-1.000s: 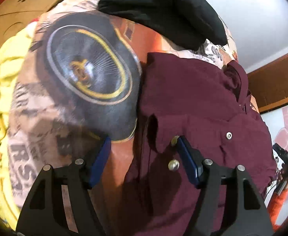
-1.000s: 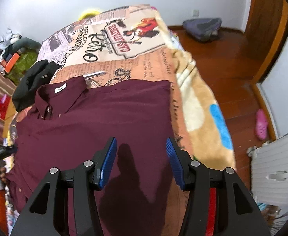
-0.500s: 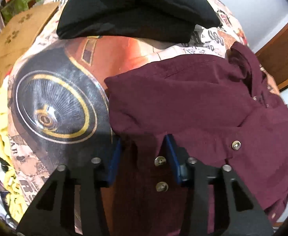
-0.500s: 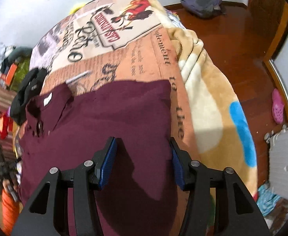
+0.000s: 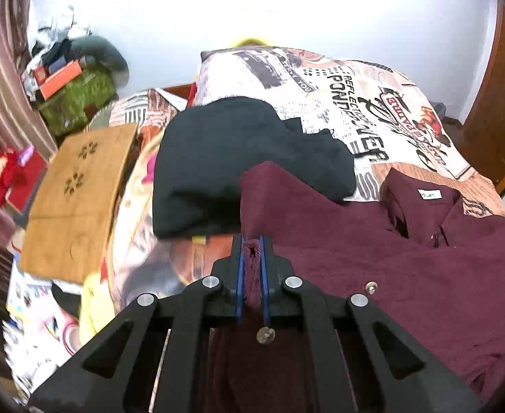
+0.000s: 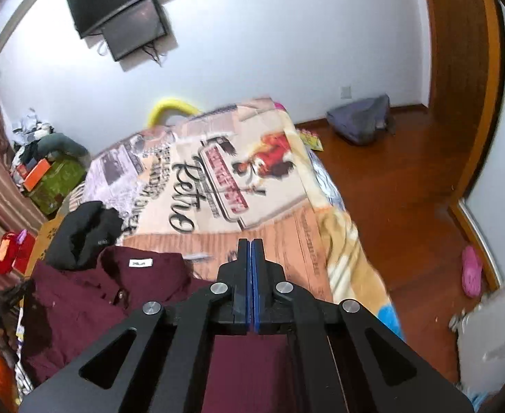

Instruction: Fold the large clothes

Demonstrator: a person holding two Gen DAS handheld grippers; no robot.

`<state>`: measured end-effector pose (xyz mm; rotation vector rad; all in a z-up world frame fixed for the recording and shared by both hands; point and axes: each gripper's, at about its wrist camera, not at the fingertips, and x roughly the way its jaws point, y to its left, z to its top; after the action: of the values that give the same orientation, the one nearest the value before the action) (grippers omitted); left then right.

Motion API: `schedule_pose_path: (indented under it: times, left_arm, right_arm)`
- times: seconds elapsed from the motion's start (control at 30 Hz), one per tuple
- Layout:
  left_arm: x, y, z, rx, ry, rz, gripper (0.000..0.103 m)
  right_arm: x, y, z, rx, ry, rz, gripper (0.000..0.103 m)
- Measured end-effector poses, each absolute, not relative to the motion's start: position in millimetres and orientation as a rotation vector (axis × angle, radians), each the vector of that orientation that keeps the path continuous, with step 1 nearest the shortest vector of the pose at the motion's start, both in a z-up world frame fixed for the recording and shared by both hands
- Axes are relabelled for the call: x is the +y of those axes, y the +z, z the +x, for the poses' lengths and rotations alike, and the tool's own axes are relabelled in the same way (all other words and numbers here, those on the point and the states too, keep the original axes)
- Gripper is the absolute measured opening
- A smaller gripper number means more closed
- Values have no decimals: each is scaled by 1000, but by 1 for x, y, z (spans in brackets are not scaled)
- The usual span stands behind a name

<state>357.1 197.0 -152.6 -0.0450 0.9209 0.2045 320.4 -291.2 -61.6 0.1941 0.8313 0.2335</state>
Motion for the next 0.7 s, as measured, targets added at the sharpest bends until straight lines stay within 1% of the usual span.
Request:
schedule_pose_path:
  times: [0.1, 0.17, 0.2, 0.33, 0.43, 0.57, 0.63, 0.67, 0.7]
  left_arm:
    - [204, -169, 370, 990, 196, -75, 9]
    - [203, -191, 372, 1040, 222, -48, 12]
    - [199, -200, 369, 1053, 242, -37, 15]
    - [212, -227, 356, 1103, 265, -100, 18]
    - [218, -227, 345, 1096, 270, -141, 18]
    - [207, -207, 331, 1053, 290, -36, 18]
    - [203, -191, 320, 1019, 273, -11, 20]
    - [201, -185, 315, 1003, 266, -8, 25]
    - [199, -177, 310, 983, 262, -4, 35]
  right_arm:
    - [-291, -70, 331, 856, 206, 172, 1]
    - [-290, -85, 329, 879, 200, 150, 1]
    - [-289, -95, 326, 906, 211, 137, 1]
    - [-282, -118, 310, 973, 204, 68, 1]
    - [-278, -122, 292, 993, 191, -9, 1]
    - [-268, -111, 270, 948, 167, -111, 2]
    - [-264, -101, 261, 922, 174, -125, 7]
    - [-262, -95, 255, 909, 181, -124, 10]
    - [-260, -88, 248, 894, 189, -121, 22]
